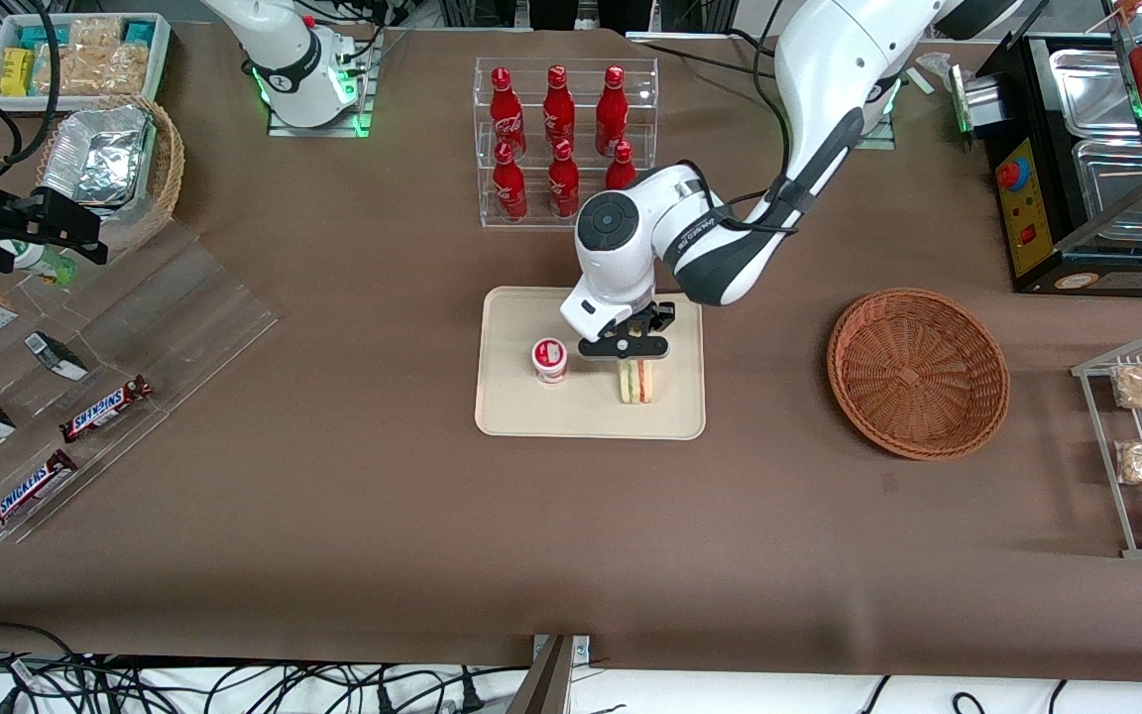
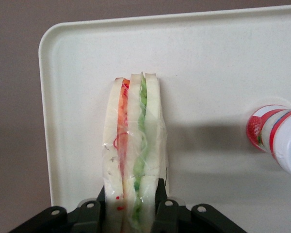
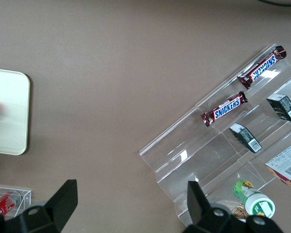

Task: Place sandwich from basket to tray
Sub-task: 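Lower the sandwich onto the tray beside the small bottle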

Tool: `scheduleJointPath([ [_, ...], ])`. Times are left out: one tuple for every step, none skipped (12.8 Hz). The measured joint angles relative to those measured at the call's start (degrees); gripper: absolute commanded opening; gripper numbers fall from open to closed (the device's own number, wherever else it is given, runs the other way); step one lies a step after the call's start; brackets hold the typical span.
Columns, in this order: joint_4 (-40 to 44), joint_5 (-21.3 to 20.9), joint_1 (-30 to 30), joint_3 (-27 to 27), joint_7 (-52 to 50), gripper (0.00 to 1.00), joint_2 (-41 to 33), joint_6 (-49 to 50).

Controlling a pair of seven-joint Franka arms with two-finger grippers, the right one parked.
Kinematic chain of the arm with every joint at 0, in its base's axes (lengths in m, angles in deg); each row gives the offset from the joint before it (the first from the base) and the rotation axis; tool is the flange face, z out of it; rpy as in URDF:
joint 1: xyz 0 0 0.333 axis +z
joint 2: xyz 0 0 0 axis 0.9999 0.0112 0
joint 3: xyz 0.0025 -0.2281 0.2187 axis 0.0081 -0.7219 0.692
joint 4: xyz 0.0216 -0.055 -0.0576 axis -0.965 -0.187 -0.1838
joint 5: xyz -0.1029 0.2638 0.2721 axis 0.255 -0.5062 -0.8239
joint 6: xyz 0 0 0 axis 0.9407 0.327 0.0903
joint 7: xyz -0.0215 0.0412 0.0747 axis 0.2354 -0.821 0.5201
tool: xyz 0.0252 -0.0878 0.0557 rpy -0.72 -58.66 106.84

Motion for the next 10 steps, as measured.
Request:
scheduleJointPath([
  [0.0,-0.2,-0.2,0.0,-0.1,0.38,0.3,-0.1],
  [0.0,-0.5,-0.3,0.0,-0.4,0.38,0.4,-0.2],
  [0.0,-0.9,-0.4,0.0,-0.7,0.56,0.4,-0.2],
  [0.0,-1.1,-0.5,0.0,-1.0,1.0,0.4,-0.2],
  [0.0,-1.1,-0.5,0.0,-1.2,1.0,0.4,-0.2],
  [0.0,-1.2,-0.5,0.1,-1.3,1.0,0.4,-0.2],
  [0.0,-1.2,-0.5,0.1,-1.4,1.0,0.3,-0.1],
  [0.2,-1.2,-0.2,0.1,-1.4,1.0,0.1,0.5],
  [0.7,-1.2,0.2,0.2,-1.4,1.0,-0.5,1.9],
  [1.2,-1.2,0.9,0.2,-1.4,1.0,-1.6,3.5],
])
